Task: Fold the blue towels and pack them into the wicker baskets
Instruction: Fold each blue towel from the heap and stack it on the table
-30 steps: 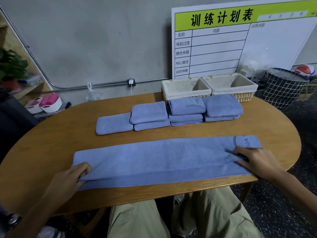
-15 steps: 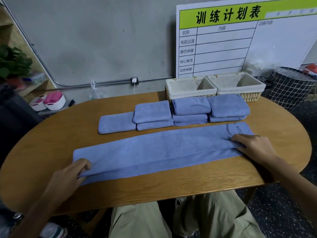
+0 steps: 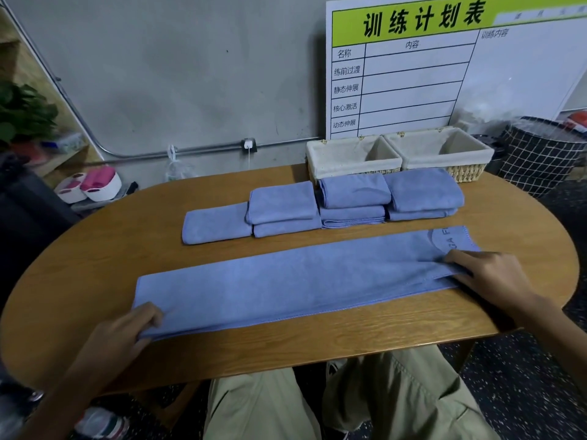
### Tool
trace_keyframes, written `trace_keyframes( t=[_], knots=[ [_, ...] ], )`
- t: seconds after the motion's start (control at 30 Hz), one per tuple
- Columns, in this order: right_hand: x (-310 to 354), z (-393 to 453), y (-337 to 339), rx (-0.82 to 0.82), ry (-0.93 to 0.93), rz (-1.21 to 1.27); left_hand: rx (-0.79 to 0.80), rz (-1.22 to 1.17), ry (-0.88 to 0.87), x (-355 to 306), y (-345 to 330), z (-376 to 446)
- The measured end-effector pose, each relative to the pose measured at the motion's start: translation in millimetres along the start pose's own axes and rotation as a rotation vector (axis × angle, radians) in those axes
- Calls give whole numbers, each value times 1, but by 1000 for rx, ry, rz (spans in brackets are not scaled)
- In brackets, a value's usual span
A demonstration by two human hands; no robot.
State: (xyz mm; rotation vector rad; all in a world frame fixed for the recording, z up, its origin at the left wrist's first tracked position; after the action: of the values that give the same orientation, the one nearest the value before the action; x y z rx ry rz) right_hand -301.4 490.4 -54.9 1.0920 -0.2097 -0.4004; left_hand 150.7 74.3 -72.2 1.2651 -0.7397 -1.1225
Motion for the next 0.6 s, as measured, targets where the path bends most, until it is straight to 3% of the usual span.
trace_keyframes(
  t=[0.27, 0.43, 0.6],
  knots=[
    [3, -6, -3, -22, 71, 10, -57, -25, -71, 14, -5, -3],
    [4, -5, -3, 4, 85, 47, 28, -46, 0, 25, -16, -3],
    [-3, -7, -8, 37, 71, 35, -69, -125, -48, 14, 1, 0]
  ],
)
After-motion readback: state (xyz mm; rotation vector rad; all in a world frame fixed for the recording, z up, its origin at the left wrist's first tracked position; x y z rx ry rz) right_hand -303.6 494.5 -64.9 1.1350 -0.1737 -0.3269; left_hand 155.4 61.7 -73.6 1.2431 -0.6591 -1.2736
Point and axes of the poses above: each hand's wrist, its own z-axis towards the middle knuckle, its own y-axis out of the back of the hand, x = y × z, the point moved 6 cm from there along z, towards the middle knuckle, and after that the axes turned 3 degrees about x, right-handed, at the moved point
